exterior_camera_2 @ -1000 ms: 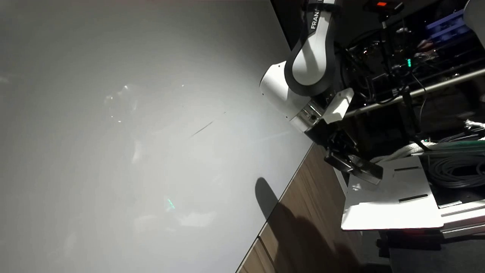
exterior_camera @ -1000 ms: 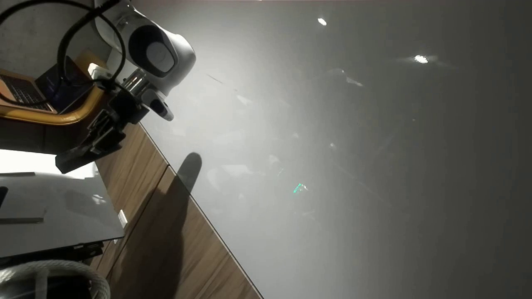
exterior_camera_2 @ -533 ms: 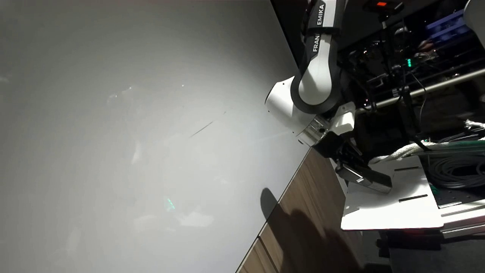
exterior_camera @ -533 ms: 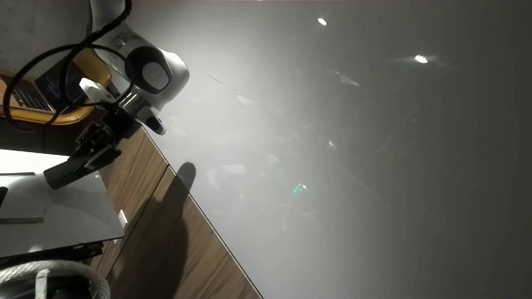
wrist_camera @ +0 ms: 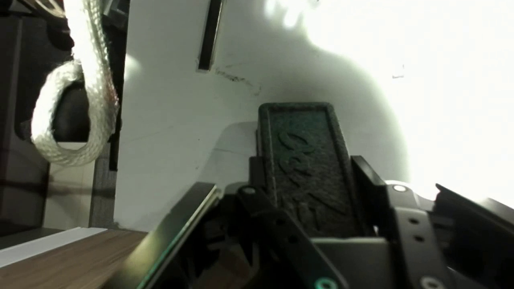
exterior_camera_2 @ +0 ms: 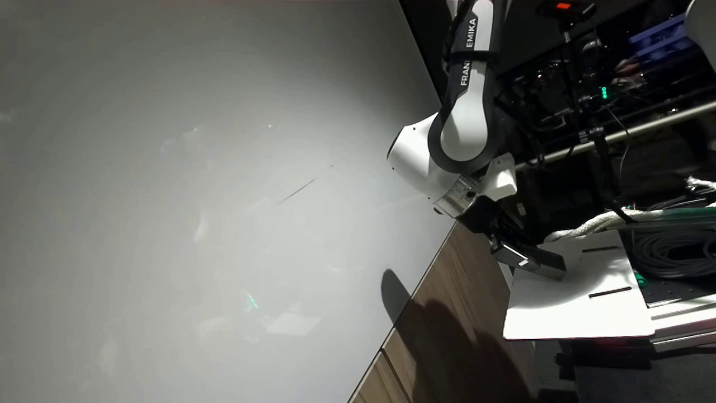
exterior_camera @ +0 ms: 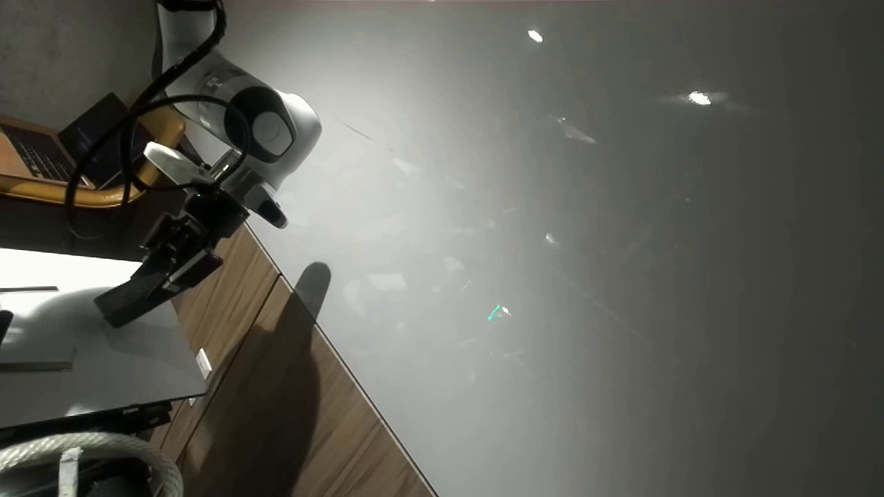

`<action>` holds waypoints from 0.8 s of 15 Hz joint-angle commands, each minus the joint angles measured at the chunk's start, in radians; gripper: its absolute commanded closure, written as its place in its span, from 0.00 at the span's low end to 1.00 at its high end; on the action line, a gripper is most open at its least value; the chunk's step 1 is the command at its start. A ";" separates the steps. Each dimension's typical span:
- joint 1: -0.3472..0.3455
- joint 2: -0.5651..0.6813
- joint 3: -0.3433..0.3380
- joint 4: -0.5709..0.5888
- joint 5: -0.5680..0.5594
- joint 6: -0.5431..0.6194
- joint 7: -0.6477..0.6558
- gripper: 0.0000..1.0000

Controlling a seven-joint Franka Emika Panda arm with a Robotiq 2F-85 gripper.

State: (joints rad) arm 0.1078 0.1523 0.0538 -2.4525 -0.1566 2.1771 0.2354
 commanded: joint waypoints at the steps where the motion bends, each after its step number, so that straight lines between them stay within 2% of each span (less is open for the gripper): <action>1: -0.012 0.003 -0.012 0.033 -0.019 0.002 -0.010 0.71; 12: -0.047 0.104 -0.054 0.076 0.037 -0.028 0.069 0.71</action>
State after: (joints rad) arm 0.0645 0.2109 0.0068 -2.4069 -0.1465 2.1610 0.2838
